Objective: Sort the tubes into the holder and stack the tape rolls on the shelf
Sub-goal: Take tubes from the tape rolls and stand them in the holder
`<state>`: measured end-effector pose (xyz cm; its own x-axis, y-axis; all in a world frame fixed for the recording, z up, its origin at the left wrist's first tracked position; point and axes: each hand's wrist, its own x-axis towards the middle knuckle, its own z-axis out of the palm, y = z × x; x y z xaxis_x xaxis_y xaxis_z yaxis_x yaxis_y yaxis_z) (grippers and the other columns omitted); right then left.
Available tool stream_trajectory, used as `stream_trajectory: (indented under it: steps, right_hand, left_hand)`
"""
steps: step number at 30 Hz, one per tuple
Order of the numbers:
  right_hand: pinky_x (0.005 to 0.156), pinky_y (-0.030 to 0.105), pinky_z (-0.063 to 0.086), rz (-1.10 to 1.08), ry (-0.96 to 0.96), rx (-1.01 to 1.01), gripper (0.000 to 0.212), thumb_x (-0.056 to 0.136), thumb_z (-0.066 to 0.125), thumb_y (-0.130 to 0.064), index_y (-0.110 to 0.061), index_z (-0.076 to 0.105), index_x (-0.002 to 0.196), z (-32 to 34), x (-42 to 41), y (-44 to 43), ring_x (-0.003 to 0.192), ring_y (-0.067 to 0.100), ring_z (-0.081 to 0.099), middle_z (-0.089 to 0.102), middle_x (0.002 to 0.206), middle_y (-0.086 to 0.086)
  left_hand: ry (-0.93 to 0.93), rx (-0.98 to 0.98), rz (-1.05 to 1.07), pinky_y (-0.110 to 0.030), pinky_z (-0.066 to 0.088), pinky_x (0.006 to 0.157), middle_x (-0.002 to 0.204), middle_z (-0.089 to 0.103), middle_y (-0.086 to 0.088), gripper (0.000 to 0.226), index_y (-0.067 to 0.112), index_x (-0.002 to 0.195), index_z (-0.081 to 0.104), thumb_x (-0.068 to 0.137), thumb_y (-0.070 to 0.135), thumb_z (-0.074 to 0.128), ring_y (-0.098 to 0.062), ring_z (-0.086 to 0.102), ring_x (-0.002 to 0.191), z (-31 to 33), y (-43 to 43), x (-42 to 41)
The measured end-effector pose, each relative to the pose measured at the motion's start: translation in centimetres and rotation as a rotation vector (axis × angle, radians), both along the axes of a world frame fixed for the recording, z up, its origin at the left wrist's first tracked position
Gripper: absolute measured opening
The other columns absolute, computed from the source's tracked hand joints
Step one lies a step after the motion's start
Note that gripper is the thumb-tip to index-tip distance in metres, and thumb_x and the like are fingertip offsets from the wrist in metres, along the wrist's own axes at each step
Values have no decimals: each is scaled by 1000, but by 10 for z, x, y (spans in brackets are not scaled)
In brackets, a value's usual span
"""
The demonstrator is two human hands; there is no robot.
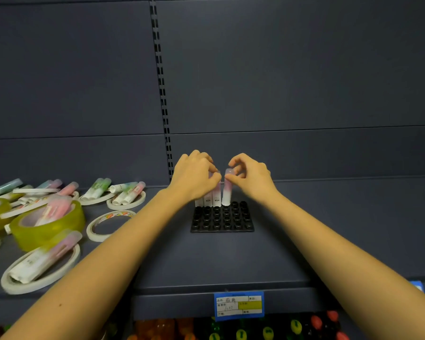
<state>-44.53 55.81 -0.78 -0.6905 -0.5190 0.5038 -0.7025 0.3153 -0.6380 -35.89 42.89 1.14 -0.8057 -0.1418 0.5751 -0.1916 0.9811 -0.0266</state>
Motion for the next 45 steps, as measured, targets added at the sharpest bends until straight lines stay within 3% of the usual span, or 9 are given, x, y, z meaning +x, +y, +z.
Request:
stream_trajectory:
  steps: [3,7,14,17,20,32,40,45]
  right_hand:
    - [78,34,51,-61,138,143,15,87,63,-32,-24,59,99,1,2,-3,89,20,62,67,94,-7]
    - [70,29,39,-117,315,270,17,91,54,-39,-27,63,98,9,2,-7,96,22,60,66,102,-7]
    - [70,34,37,-94,435,519,37,94,44,-50,-21,66,97,39,4,-9,96,25,56,52,107,0]
    - [69,32,36,-106,522,407,34,95,43,-45,-21,65,102,42,16,-17,93,25,57,52,106,1]
    - [67,29,36,-17,512,275,25,95,46,-39,-23,61,107,39,35,-33,93,23,57,55,107,-2]
    - [71,29,40,292,402,304,20,89,49,-32,-29,61,105,17,132,-128,95,21,60,64,101,-8]
    - [72,33,42,227,298,381,28,92,47,-40,-21,66,102,10,181,-183,96,28,60,67,106,3]
    - [94,45,42,91,159,416,36,88,51,-49,-20,63,104,6,209,-221,104,31,57,64,111,5]
  left_hand:
    - [-1,91,-30,-36,34,96,138,46,0,31,20,113,68,90,28,47,-19,43,123,2,-6,6]
    - [192,238,16,-30,40,80,122,55,1,26,16,106,67,89,21,48,-18,52,105,4,-17,15]
    - [147,173,150,-28,38,71,108,65,-2,27,16,104,68,86,19,48,-24,58,97,11,-36,44]
    - [121,132,213,-29,41,70,107,66,-3,26,16,102,68,87,22,48,-24,59,95,13,-47,67]
    - [130,127,300,-28,41,68,104,67,-3,25,17,101,68,88,23,48,-23,60,92,16,-62,97]
    - [154,244,571,-32,45,69,103,70,-8,26,13,101,70,87,26,52,-29,62,92,10,-119,235]
    - [112,263,472,-29,43,66,98,71,-8,25,13,100,69,89,25,50,-24,63,85,3,-179,267]
    - [25,253,342,-26,41,59,92,71,-5,22,17,93,69,89,27,50,-20,59,78,-3,-220,271]
